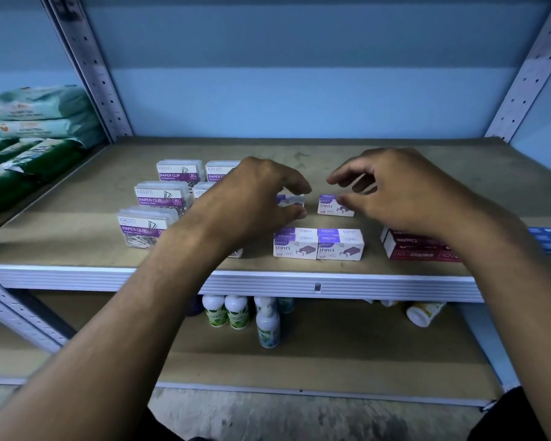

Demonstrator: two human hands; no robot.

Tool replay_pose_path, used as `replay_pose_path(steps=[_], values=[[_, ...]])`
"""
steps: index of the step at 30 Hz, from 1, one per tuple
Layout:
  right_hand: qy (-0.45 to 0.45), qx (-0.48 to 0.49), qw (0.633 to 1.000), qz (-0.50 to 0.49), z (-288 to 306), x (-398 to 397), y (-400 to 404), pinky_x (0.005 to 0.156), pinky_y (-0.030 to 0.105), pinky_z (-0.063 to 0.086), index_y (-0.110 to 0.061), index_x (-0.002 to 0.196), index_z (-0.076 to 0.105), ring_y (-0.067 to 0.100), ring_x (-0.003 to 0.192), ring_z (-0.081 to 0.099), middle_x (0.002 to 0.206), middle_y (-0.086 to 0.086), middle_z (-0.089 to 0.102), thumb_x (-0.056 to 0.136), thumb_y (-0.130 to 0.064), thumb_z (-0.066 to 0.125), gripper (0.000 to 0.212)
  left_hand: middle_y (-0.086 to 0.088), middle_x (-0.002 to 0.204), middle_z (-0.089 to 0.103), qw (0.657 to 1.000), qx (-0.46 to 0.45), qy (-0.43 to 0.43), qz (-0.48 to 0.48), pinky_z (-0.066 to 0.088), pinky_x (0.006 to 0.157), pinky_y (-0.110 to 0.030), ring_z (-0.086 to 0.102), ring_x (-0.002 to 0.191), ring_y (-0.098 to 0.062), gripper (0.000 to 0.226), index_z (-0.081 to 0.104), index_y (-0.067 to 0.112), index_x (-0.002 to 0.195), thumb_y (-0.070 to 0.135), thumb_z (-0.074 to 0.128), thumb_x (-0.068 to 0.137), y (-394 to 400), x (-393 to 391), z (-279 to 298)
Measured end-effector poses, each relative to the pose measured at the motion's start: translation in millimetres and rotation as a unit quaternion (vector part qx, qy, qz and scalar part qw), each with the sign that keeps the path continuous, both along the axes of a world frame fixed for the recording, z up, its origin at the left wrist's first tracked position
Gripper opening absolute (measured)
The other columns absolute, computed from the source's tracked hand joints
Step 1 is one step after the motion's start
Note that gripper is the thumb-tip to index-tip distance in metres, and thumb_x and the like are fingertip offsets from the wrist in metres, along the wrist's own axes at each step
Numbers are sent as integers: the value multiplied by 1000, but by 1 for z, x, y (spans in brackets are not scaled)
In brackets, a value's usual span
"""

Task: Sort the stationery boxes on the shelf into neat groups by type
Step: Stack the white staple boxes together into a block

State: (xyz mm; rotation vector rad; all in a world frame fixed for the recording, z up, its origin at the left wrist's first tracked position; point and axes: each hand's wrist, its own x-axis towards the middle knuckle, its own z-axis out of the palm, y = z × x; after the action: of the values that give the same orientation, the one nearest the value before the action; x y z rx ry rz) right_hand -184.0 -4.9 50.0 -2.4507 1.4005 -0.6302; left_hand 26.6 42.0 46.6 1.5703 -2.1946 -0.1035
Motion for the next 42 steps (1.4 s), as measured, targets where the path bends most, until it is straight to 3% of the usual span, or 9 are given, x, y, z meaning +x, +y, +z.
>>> replay_pose_path(steps=[6, 11, 16, 20, 27, 30, 32, 42], values=[[32, 3, 999, -19, -15, 1, -13, 94, 27, 49, -30, 121, 71, 8, 103, 62, 120, -7, 69, 88, -26, 74, 34, 6, 130, 62, 998, 21, -55, 17, 40, 94, -19, 56, 118, -13, 39, 64, 30, 127, 23, 68, 89, -20, 0, -6], [30, 7, 999, -22, -21, 5, -18, 89, 24, 48, -29, 113, 75, 3, 89, 59, 112, -7, 73, 88, -21, 71, 27, 3, 122, 65, 997, 45, -46, 32, 54, 90, -36, 64, 102, -16, 44, 67, 35, 119, 7, 64, 85, -32, 1, -14], [24, -1, 999, -23, -23, 8, -20, 87, 25, 52, -28, 105, 78, 4, 88, 61, 104, -7, 76, 87, -15, 70, 23, 6, 110, 71, 999, 31, -24, 35, 55, 84, -32, 66, 91, -11, 42, 73, 30, 110, -2, 63, 84, -35, -1, -14], [9, -3, 1000, -15, -19, 7, -17, 79, 18, 49, -27, 102, 79, -2, 81, 62, 97, -10, 76, 86, -15, 73, 22, 9, 100, 71, 1000, 4, -7, 27, 45, 76, -19, 61, 84, -4, 38, 74, 26, 110, -1, 65, 84, -28, -1, -9], [-6, 1, 1000, 8, -7, 6, 0, 68, 3, 39, -32, 100, 79, -10, 84, 61, 93, -15, 73, 87, -17, 74, 21, 8, 95, 75, 999, -7, 33, 2, 55, 77, -25, 70, 82, -7, 37, 76, 26, 105, -1, 69, 82, -8, -4, 1], [4, 2, 1000, 13, -4, 7, 9, 73, 15, 46, -34, 99, 79, -3, 86, 63, 96, -14, 73, 87, -17, 74, 21, 12, 88, 72, 1000, 2, 24, -7, 53, 73, -22, 69, 80, -6, 37, 77, 30, 102, 0, 69, 81, 0, -7, 0], [14, 4, 1000, 12, -3, 6, 13, 72, 16, 46, -34, 99, 79, -2, 87, 62, 96, -14, 72, 87, -17, 74, 21, 16, 84, 68, 1000, 7, 21, -8, 54, 72, -22, 69, 79, -4, 38, 76, 32, 101, 1, 70, 81, 4, -8, 0], [26, 36, 999, 10, -2, 6, 22, 75, 31, 60, -36, 97, 78, 4, 85, 66, 96, -14, 73, 87, -18, 71, 21, 12, 92, 75, 999, 32, 24, -11, 58, 77, -31, 69, 80, -4, 39, 78, 36, 97, 2, 72, 80, 7, -7, 0]])
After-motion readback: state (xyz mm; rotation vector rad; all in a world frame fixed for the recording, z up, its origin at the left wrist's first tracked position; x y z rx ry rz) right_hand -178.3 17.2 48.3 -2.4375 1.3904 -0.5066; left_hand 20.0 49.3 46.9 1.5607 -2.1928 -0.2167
